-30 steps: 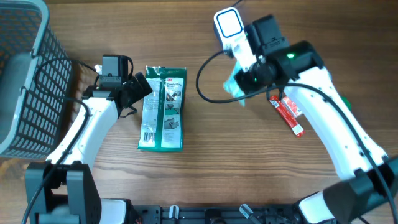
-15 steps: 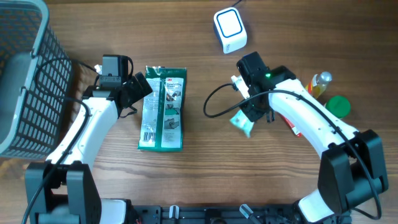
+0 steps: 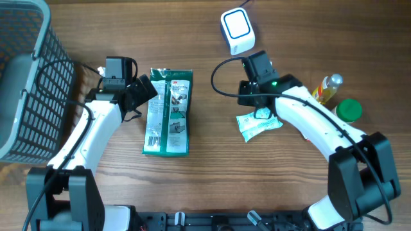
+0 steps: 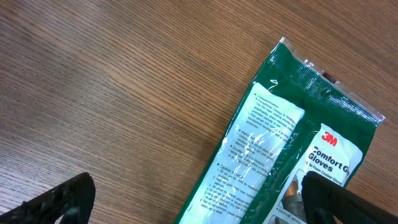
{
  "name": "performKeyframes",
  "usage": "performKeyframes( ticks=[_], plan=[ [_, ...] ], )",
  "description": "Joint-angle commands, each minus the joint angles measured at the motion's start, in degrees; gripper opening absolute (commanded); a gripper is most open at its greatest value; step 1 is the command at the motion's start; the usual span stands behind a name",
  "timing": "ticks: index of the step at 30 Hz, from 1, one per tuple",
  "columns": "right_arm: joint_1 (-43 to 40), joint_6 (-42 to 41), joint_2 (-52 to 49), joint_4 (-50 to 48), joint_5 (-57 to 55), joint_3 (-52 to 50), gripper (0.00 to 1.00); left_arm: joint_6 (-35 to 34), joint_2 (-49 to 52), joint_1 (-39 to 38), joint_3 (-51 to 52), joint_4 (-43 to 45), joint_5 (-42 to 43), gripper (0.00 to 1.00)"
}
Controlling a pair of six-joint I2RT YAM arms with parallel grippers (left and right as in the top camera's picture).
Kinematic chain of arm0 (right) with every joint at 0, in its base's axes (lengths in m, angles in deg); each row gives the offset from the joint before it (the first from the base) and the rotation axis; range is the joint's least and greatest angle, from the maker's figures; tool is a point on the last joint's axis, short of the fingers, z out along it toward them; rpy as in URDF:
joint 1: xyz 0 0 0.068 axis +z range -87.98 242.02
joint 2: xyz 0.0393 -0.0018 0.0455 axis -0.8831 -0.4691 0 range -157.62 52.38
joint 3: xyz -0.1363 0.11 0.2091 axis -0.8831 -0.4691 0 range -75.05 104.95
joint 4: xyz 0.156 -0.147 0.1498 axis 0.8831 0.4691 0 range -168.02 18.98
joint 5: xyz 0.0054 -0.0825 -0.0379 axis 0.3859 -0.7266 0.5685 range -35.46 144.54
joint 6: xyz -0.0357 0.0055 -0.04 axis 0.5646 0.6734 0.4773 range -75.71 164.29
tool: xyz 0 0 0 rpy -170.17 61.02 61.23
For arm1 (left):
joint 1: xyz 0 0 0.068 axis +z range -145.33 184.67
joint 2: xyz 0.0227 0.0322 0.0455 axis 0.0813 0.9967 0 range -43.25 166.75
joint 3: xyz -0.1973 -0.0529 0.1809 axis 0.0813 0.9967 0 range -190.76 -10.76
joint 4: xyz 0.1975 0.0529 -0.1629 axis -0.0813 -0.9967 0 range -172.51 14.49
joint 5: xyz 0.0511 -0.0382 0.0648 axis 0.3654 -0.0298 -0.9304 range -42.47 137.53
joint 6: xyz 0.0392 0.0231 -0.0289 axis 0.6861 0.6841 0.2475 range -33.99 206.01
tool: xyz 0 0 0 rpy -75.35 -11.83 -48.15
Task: Scan the item barcode
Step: 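Carry the wipes pack right and set it beside the red tube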
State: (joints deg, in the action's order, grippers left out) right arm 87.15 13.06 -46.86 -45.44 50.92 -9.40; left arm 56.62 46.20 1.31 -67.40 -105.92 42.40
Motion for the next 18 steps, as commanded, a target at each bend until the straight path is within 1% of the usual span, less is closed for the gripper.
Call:
performKeyframes(
  ticks=[1, 5, 10, 13, 15, 18],
  plan=[
    [1.5, -10.9, -1.5, -1.9, 2.4, -3.9, 0.05, 0.7, -0.5, 0.2, -0.7, 0.1, -0.9, 1.0],
    [1.5, -10.8, -2.8, -0.7, 3.9, -6.0, 0.08, 0.7, -0.5, 0.2, -0.7, 0.1, -0.9, 1.0],
    [1.5, -7.5, -2.8, 5.4, 7.8, -6.1, 0.14, 0.7, -0.5, 0.2, -0.7, 0.1, -0.9, 1.0],
    [0.9, -1.8, -2.8, 10.4, 7.1, -6.1, 0.16, 0.7, -0.5, 0.2, -0.7, 0.1, -0.9, 1.0],
    [0.6, -1.7, -2.8, 12.2, 5.9, -6.1, 0.21, 0.7, -0.5, 0.2, -0.7, 0.1, -0.9, 1.0],
    [0.6, -1.7, -2.8, 11.5, 2.4, -6.1, 0.22, 0.7, -0.5, 0.2, -0.7, 0.1, -0.9, 1.0]
  ],
)
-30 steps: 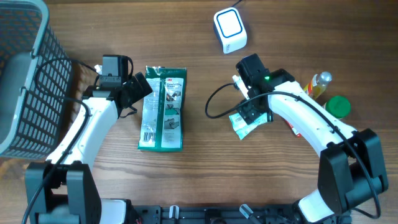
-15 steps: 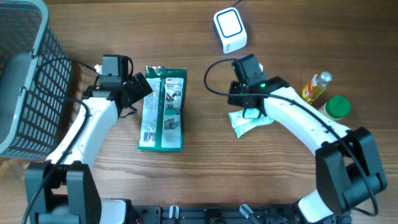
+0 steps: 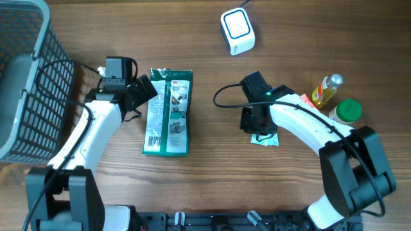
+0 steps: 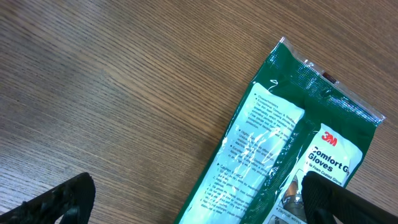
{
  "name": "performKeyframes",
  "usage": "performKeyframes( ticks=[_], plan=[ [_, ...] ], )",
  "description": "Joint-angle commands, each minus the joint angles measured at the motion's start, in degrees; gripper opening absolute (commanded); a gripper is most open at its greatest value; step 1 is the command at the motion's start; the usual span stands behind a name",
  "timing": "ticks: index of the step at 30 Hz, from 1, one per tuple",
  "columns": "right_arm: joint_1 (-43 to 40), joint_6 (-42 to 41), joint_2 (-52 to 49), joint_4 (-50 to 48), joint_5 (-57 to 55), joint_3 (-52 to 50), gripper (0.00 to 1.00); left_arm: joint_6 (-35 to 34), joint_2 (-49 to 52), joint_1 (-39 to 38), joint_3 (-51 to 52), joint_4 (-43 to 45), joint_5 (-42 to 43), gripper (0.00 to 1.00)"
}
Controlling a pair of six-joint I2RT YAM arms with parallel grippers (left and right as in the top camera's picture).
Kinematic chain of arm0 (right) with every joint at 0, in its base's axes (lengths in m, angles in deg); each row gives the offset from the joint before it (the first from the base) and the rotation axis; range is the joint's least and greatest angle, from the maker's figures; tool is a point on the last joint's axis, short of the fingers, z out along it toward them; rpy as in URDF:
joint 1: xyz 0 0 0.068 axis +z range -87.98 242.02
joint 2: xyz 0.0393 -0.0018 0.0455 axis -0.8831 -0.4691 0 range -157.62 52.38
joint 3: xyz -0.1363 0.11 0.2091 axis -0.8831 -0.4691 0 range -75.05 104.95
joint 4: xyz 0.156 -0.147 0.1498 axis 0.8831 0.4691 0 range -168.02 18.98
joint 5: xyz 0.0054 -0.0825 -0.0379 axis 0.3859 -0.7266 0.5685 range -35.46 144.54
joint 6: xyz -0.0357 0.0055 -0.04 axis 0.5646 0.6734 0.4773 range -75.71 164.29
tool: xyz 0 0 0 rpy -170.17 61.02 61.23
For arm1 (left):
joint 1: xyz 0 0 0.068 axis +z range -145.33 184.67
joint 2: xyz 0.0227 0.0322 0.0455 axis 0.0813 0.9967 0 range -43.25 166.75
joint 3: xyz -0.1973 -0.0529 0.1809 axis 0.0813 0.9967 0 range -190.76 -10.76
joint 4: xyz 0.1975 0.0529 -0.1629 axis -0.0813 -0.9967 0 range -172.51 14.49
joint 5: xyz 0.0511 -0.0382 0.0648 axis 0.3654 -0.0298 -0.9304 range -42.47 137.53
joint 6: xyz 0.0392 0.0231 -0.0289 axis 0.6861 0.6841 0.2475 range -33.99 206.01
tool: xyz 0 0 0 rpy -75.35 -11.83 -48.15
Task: Scan the item barcode
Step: 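Carry the wipes pack right and set it beside the red tube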
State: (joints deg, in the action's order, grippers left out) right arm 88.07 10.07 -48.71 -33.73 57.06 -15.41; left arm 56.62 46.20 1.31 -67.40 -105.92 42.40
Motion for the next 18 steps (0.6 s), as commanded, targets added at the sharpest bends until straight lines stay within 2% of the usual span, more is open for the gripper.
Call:
performKeyframes(
  ticks=[1, 5, 10, 14, 15, 17, 18],
  plan=[
    [-0.3, 1.2, -1.0, -0.7, -6.6, -0.1, 0.23, 0.7, -0.5, 0.2, -0.7, 0.1, -0.9, 1.0],
    [-0.3, 1.9, -1.0, -1.5, -7.4, -0.1, 0.25, 0.7, -0.5, 0.2, -0.7, 0.1, -0.9, 1.0],
    [-0.6, 4.2, -1.0, 5.7, -20.8, -0.1, 0.28, 0.7, -0.5, 0.2, -0.7, 0.1, -0.9, 1.0],
    [-0.6, 5.9, -1.0, 6.9, -24.1, -0.1, 0.29, 0.7, -0.5, 0.2, -0.7, 0.1, -0.9, 1.0],
    [-0.6, 6.0, -1.0, 6.9, -24.1, -0.1, 0.29, 0.7, -0.5, 0.2, -0.7, 0.1, -0.9, 1.0],
    [-0.6, 10.2, -0.9, 8.8, -21.6, 1.4, 0.14, 0.7, -0.5, 0.2, -0.7, 0.1, -0.9, 1.0],
    [-0.6, 11.6, -0.6, 10.9, -20.2, 3.3, 0.17, 0.7, -0.5, 0.2, -0.7, 0.1, -0.9, 1.0]
  ],
)
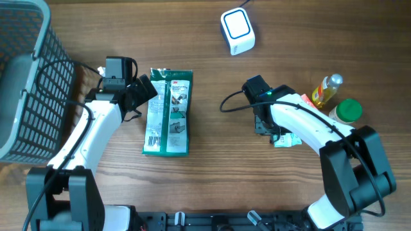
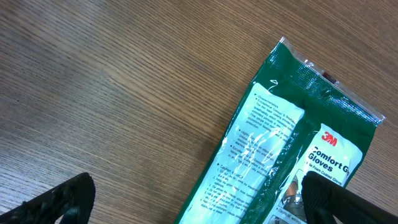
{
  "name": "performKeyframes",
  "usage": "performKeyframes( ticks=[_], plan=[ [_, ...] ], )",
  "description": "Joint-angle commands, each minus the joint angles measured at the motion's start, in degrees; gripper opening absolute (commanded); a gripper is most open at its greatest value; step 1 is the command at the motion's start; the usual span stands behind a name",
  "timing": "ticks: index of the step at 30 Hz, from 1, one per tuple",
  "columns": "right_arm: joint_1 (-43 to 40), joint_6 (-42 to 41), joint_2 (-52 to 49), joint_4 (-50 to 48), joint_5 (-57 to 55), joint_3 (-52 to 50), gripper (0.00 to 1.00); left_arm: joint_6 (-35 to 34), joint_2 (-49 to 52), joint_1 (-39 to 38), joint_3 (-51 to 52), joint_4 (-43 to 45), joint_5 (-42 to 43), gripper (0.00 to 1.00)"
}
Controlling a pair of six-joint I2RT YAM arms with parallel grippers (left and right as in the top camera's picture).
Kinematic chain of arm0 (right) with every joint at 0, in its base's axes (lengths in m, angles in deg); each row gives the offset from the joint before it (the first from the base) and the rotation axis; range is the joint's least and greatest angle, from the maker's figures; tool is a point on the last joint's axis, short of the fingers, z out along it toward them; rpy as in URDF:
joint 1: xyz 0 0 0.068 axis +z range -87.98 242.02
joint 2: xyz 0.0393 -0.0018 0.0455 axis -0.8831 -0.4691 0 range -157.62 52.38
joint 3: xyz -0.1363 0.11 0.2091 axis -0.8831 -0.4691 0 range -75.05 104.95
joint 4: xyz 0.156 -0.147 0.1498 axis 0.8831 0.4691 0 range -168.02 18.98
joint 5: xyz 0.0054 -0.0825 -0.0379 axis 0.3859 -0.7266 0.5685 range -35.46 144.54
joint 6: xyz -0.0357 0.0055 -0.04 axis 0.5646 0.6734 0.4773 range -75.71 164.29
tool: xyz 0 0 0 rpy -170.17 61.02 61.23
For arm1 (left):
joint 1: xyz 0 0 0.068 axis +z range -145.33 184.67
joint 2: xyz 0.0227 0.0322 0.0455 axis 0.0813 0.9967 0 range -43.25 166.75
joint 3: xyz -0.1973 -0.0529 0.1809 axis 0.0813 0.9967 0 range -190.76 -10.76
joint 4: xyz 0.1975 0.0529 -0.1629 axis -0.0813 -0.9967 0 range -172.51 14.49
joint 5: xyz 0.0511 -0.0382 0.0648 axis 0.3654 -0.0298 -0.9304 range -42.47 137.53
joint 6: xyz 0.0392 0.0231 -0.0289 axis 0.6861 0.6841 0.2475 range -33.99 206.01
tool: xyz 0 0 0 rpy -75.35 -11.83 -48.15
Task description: Scan the item barcode
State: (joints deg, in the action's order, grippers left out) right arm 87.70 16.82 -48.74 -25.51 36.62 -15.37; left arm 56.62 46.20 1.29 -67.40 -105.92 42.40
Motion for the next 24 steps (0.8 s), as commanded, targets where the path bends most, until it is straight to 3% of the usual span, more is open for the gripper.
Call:
performKeyframes(
  ticks=[1, 5, 7, 10, 12, 14, 18, 24],
  plan=[
    [-0.2, 5.2, -0.2, 3.7, 1.4, 4.9, 0.21, 0.7, -0.5, 0.2, -0.7, 0.1, -0.9, 1.0],
    [-0.2, 8.1, 1.2, 0.3, 15.3, 8.8, 0.31, 0.7, -0.5, 0.2, -0.7, 0.1, -0.9, 1.0],
    [-0.2, 7.8, 1.2, -4.9, 24.5, 8.3, 0.43, 0.7, -0.5, 0.2, -0.7, 0.1, -0.9, 1.0],
    [0.1, 2.9, 1.2, -15.3, 36.2, 5.6, 0.45, 0.7, -0.5, 0.2, -0.7, 0.1, -0.9, 1.0],
    [1.2, -5.3, 1.2, -21.1, 37.4, 2.9, 0.47, 0.7, -0.5, 0.2, -0.7, 0.1, -0.9, 1.0],
    [3.0, -11.2, 1.0, -26.8, 37.3, -0.1, 0.57, 0.7, -0.5, 0.2, -0.7, 0.1, -0.9, 1.0],
    [6.5, -11.7, 1.0, -37.2, 36.3, -5.5, 0.62, 0.7, -0.5, 0.2, -0.7, 0.1, -0.9, 1.0],
    [7.6, -11.8, 1.0, -41.0, 27.3, -8.8, 0.66, 0.7, -0.5, 0.2, -0.7, 0.1, -0.9, 1.0]
  ],
)
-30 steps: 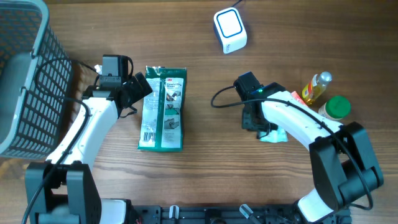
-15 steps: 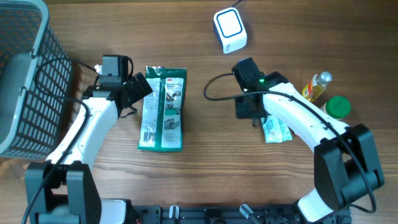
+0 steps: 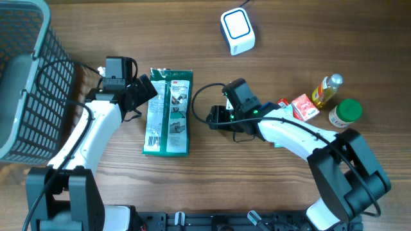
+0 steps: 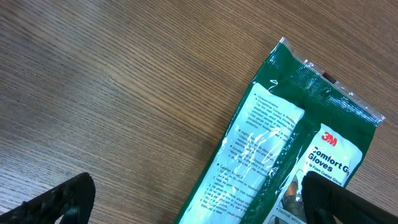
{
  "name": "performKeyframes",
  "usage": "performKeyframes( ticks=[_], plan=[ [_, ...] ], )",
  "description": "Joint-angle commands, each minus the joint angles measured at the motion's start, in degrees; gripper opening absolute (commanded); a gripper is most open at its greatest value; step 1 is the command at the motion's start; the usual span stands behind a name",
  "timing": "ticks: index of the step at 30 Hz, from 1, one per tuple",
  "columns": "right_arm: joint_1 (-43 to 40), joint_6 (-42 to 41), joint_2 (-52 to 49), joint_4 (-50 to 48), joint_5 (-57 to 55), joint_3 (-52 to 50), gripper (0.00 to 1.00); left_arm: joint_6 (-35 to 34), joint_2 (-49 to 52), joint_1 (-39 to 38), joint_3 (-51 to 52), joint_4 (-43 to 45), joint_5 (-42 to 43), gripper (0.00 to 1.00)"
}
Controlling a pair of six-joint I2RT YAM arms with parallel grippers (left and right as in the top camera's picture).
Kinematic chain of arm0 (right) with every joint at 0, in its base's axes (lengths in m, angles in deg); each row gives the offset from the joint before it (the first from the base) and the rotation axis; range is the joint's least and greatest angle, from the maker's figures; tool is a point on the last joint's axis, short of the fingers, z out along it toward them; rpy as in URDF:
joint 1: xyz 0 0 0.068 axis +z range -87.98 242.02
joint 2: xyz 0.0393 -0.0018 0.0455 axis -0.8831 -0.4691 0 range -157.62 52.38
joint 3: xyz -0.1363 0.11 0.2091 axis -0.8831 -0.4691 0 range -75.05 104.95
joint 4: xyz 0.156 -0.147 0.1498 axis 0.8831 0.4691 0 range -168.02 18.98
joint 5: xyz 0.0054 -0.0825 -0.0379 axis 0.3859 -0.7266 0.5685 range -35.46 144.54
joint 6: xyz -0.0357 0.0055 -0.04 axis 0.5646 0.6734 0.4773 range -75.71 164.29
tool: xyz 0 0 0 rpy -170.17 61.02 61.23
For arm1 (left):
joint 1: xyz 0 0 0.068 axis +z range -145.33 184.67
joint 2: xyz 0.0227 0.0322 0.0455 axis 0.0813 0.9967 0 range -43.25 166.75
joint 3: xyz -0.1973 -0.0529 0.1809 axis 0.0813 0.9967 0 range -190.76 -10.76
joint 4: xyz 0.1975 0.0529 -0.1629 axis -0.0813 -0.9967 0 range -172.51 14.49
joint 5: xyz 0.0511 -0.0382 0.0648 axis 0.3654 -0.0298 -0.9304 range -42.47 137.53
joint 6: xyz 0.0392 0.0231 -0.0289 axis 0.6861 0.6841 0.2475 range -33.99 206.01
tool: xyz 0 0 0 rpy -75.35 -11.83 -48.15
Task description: Scan the item barcode
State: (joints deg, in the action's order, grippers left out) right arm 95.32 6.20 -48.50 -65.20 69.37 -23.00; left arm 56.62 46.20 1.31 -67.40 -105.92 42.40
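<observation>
A green 3M glove package lies flat on the wooden table, left of centre. My left gripper is at its upper left edge. In the left wrist view it is open, and the package lies partly between the two black fingers. My right gripper points left, a short gap to the right of the package; its jaws are too dark to read. The white barcode scanner stands at the back, right of centre.
A grey wire basket fills the far left. A red and white box, a yellow bottle and a green-lidded jar stand at the right. A sliver of a white-green packet shows under the right forearm.
My right gripper has moved left from beside the small white-green packet to near the green package's right edge. The packet stayed behind under the arm. The left arm has not moved.
My right gripper was on a white-green packet below the scanner. The packet then lay nearer the front, then further right by the red box. Now the right gripper is away from it, by the green package. The left gripper stayed open at the package throughout.
</observation>
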Motion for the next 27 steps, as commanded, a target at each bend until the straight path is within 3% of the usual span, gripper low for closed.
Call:
performKeyframes(
  ticks=[1, 6, 7, 9, 10, 17, 27],
  plan=[
    [0.0, -1.1, 0.8, -1.4, -6.0, -1.2, 0.66, 0.7, -0.5, 0.2, -0.7, 0.2, -0.9, 1.0],
    [0.0, -1.1, 0.8, -1.0, -5.8, -1.2, 0.67, 0.7, -0.5, 0.1, -0.7, 2.8, 1.1, 1.0],
    [0.0, -1.1, 0.8, -0.9, -5.8, -1.2, 0.67, 0.7, -0.4, 0.1, -0.7, 3.1, 1.5, 0.94],
    [0.0, -1.1, 0.8, -0.7, -5.8, -1.2, 0.67, 6.3, -0.4, 0.1, -0.7, 2.5, 2.1, 0.21],
    [0.0, -1.0, 0.8, -0.7, -5.8, -1.2, 0.67, 9.4, -0.2, 0.1, -0.5, 2.1, 2.1, 0.04],
    [0.0, -0.9, 0.8, -0.6, -5.8, -1.2, 0.7, 13.8, 7.8, 0.2, 0.5, 2.6, 1.2, 0.04],
    [0.0, -0.9, 0.8, 0.1, -5.8, -1.2, 0.71, 14.0, 17.4, 0.0, 0.5, 0.3, 12.9, 0.04]
  ],
)
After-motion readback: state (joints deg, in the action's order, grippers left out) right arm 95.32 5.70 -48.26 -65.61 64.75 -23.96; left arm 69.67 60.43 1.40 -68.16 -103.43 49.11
